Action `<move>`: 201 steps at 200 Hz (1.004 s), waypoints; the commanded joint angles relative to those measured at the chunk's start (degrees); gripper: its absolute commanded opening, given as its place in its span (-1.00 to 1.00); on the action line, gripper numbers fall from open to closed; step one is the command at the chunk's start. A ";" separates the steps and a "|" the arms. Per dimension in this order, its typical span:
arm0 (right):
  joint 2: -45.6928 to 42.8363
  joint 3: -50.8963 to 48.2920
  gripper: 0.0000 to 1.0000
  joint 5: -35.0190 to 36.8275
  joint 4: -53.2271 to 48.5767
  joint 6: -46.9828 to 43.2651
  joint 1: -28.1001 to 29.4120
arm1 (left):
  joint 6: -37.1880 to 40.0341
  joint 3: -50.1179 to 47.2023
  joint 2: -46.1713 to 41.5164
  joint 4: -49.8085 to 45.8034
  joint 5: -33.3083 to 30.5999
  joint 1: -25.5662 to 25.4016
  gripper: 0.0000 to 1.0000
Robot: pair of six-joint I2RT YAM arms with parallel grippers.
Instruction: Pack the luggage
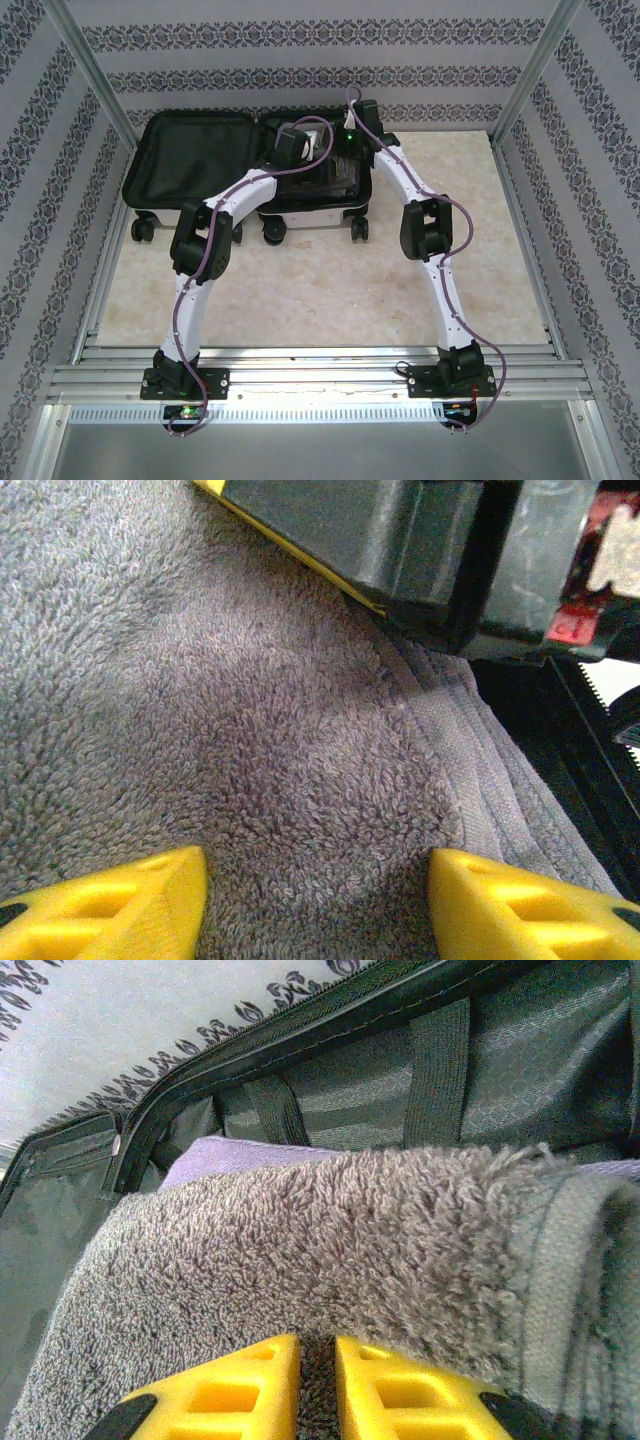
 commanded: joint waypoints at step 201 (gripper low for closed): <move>-41.18 -37.06 0.33 -6.18 8.07 -11.70 -2.37 | 5.26 -17.71 -41.83 -26.54 -30.13 13.87 0.48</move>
